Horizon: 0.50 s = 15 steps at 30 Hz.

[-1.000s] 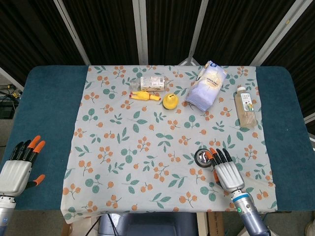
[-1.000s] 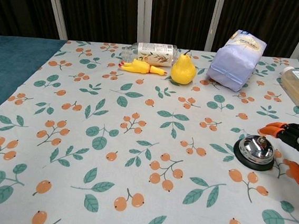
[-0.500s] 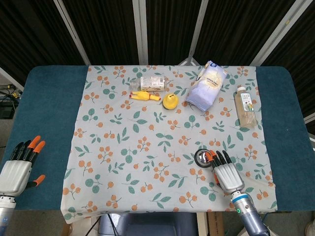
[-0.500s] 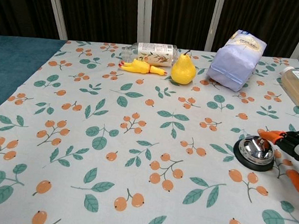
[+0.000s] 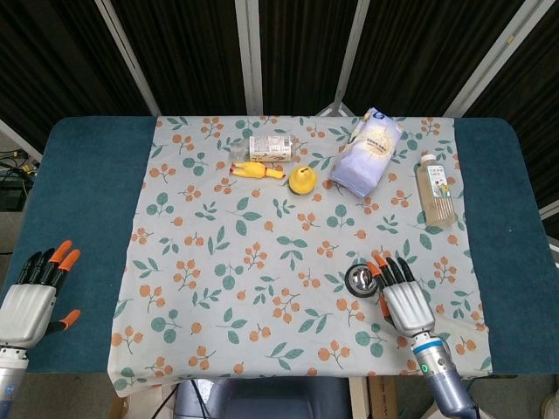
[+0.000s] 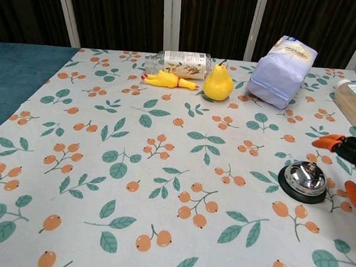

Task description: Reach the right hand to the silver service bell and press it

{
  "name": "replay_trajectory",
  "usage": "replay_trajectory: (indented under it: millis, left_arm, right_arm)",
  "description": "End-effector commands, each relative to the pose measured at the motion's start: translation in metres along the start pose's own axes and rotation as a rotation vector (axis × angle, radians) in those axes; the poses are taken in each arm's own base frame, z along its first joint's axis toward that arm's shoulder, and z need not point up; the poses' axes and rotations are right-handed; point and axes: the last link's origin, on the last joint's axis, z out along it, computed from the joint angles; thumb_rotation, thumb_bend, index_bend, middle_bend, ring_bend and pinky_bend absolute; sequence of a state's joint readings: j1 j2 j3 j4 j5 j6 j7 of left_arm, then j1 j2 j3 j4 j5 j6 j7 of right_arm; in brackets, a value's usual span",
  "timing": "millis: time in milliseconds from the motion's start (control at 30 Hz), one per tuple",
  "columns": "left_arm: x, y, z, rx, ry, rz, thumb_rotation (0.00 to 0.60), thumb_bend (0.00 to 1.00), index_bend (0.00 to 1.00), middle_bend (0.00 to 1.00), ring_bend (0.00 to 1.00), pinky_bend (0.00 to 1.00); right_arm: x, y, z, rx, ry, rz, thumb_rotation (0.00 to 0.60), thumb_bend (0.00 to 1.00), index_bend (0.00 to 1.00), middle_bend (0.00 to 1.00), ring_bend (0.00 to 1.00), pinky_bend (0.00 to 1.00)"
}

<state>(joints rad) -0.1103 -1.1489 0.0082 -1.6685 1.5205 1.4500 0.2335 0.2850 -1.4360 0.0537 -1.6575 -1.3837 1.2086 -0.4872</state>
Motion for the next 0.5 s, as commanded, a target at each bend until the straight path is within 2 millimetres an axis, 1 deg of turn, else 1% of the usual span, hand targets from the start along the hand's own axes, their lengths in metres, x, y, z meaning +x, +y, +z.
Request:
replay_trajectory:
  millis: [33,100,167,300,333,400,500]
  left_arm:
    - [0.0,0.0,0.0,0.001,0.0,0.001,0.6,0.05,0.0,0.0,0.0,0.0]
    - [0.0,0.0,0.0,0.001,-0.001,0.002,0.6,0.05,0.0,0.0,0.0,0.0]
    - [0.0,0.0,0.0,0.001,-0.002,0.01,0.6,0.05,0.0,0.0,0.0,0.0]
    - [-0.001,-0.001,-0.001,0.001,-0.005,0.028,0.6,0.05,0.0,0.0,0.0,0.0]
    - [-0.001,-0.001,-0.001,0.001,-0.005,0.029,0.6,0.05,0.0,0.0,0.0,0.0]
    - [-0.001,-0.001,-0.002,0.0,-0.006,0.031,0.6,0.05,0.0,0.0,0.0,0.0]
    - [-0.002,-0.002,-0.003,0.001,-0.01,0.033,0.6,0.05,0.0,0.0,0.0,0.0]
  right_arm:
    - [0.031,0.009,-0.002,-0.008,0.087,0.025,0.6,0.56,0.0,0.0,0.0,0.0]
    - [0.045,0.02,-0.011,-0.025,0.125,0.023,0.6,0.44,0.0,0.0,0.0,0.0]
    - [0.052,0.032,-0.022,-0.054,0.139,0.017,0.6,0.39,0.0,0.0,0.0,0.0]
    - [0.057,0.056,-0.049,-0.113,0.137,0.004,0.6,0.36,0.0,0.0,0.0,0.0]
    - [0.057,0.059,-0.052,-0.12,0.134,0.0,0.6,0.36,0.0,0.0,0.0,0.0]
    - [0.057,0.071,-0.066,-0.147,0.123,-0.022,0.6,0.36,0.0,0.0,0.0,0.0]
    - [0.055,0.083,-0.084,-0.167,0.109,-0.043,0.6,0.36,0.0,0.0,0.0,0.0]
